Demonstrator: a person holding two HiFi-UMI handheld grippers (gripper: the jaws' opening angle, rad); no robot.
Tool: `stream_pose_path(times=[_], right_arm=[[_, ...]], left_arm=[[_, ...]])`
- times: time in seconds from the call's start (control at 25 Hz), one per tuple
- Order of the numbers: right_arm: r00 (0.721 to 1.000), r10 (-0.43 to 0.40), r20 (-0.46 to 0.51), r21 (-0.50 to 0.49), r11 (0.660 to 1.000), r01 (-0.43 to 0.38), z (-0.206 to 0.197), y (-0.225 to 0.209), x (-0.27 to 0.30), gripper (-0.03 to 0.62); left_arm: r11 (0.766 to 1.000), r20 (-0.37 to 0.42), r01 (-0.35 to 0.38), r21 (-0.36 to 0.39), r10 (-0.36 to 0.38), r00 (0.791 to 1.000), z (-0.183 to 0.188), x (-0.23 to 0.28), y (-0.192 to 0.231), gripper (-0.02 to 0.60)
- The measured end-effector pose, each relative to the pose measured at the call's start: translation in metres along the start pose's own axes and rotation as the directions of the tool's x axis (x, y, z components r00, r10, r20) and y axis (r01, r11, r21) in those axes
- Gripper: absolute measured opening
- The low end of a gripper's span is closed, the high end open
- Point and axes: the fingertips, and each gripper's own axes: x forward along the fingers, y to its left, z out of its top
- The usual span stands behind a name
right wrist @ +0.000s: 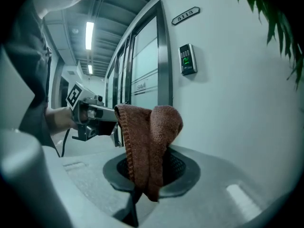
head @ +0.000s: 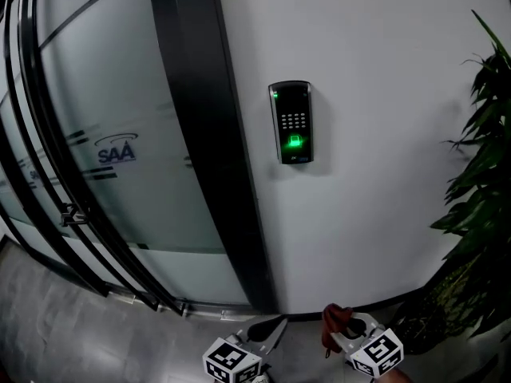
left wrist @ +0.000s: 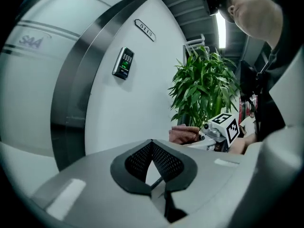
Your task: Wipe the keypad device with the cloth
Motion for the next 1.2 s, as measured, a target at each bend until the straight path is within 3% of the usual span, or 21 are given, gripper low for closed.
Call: stream_pose_path(times=[0.16, 0.4, 0.52, 0.6, 0.72, 0.8, 0.92, 1.04, 1.2], right_arm=[[0.997, -0.075, 0.013, -0.017, 0.997, 0.075, 0.020, -0.012, 0.044, 0.055], [0.987, -0.158, 0.023, -0.085, 0.983, 0.160, 0.047, -0.014, 0.098, 0.055], [0.970, -0.242, 0.027, -0.231, 0.942, 0.242, 0.074, -0.027, 0.112, 0.055], [0.951, -0.307, 0.038, -0.352, 0.886, 0.300, 0.103, -0.039, 0.112, 0.055], [0.919, -0.386, 0.079, -0.529, 0.765, 0.367, 0.159, -0.061, 0.103, 0.055], [0.896, -0.425, 0.131, -0.645, 0.650, 0.403, 0.200, -0.076, 0.097, 0.055], [0.855, -0.467, 0.225, -0.801, 0.411, 0.436, 0.261, -0.092, 0.092, 0.055], [0.816, -0.488, 0.311, -0.884, 0.168, 0.437, 0.312, -0.108, 0.091, 0.055], [0.770, -0.500, 0.396, -0.901, -0.048, 0.432, 0.365, -0.122, 0.097, 0.055]], left_arm=[[0.997, 0.010, 0.059, 0.039, -0.059, 0.998, 0.018, 0.008, 0.045, 0.017], [0.979, -0.048, 0.201, 0.045, -0.199, 0.979, 0.025, 0.012, 0.085, 0.017], [0.964, -0.057, 0.263, 0.024, -0.261, 0.964, 0.022, 0.017, 0.093, 0.017], [0.960, -0.050, 0.278, 0.033, -0.276, 0.960, 0.025, 0.022, 0.097, 0.017], [0.955, -0.042, 0.295, 0.031, -0.293, 0.955, 0.028, 0.032, 0.096, 0.017], [0.956, -0.034, 0.293, 0.021, -0.293, 0.956, 0.030, 0.039, 0.096, 0.017], [0.960, -0.013, 0.281, 0.000, -0.281, 0.960, 0.033, 0.048, 0.093, 0.017], [0.963, 0.007, 0.268, -0.006, -0.268, 0.963, 0.035, 0.057, 0.090, 0.017], [0.972, 0.002, 0.234, -0.017, -0.234, 0.972, 0.028, 0.057, 0.088, 0.017]])
